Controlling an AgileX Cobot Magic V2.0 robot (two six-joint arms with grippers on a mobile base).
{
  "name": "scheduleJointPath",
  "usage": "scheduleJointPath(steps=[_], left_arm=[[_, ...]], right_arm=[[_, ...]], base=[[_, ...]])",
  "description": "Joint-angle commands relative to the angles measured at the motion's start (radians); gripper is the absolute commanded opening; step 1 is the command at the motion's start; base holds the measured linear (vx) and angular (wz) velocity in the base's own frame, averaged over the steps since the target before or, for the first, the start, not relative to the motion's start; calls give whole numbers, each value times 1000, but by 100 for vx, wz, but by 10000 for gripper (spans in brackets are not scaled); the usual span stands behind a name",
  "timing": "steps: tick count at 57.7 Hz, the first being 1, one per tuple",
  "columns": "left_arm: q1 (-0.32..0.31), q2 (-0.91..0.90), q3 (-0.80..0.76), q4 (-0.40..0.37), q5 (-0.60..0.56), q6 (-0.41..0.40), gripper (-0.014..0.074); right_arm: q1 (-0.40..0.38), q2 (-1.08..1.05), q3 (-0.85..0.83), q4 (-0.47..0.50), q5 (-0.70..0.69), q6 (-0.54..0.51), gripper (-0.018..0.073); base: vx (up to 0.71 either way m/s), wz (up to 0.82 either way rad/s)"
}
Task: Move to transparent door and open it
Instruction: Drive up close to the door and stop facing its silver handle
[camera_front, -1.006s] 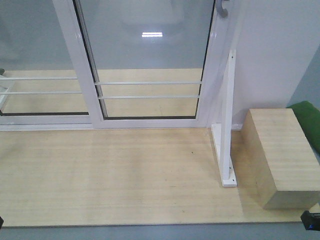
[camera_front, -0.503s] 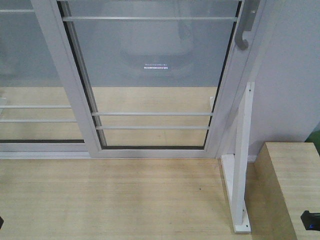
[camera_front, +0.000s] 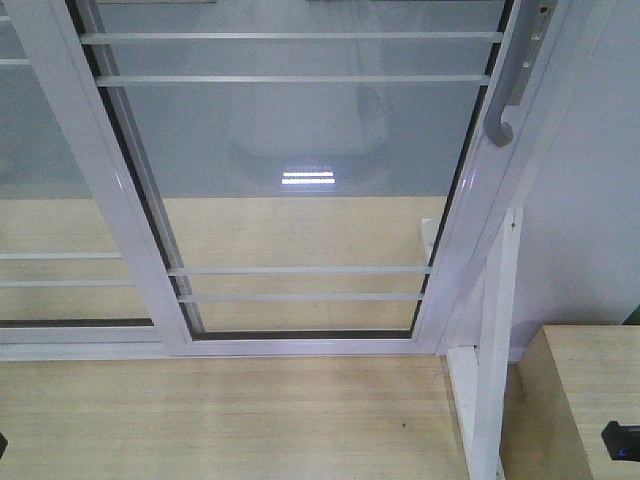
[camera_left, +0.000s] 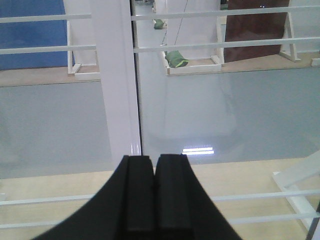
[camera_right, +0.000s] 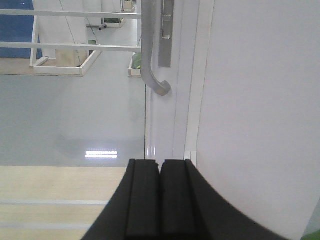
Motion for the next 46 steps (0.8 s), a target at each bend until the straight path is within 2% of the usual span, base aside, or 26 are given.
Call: scheduleJointPath(steps=[1, 23, 46], left_arm=[[2, -13, 8, -11, -82, -5, 2], [-3, -13, 8, -11, -85, -5, 2], [-7, 7, 8, -11, -82, -5, 2]], right_arm=[[-5, -15, 5, -2, -86, -4, -5], [-11, -14, 5, -1, -85, -4, -5], [-5, 26, 3, -2, -85, -4, -5]], base=[[17, -6], [15, -7], [-1, 3]])
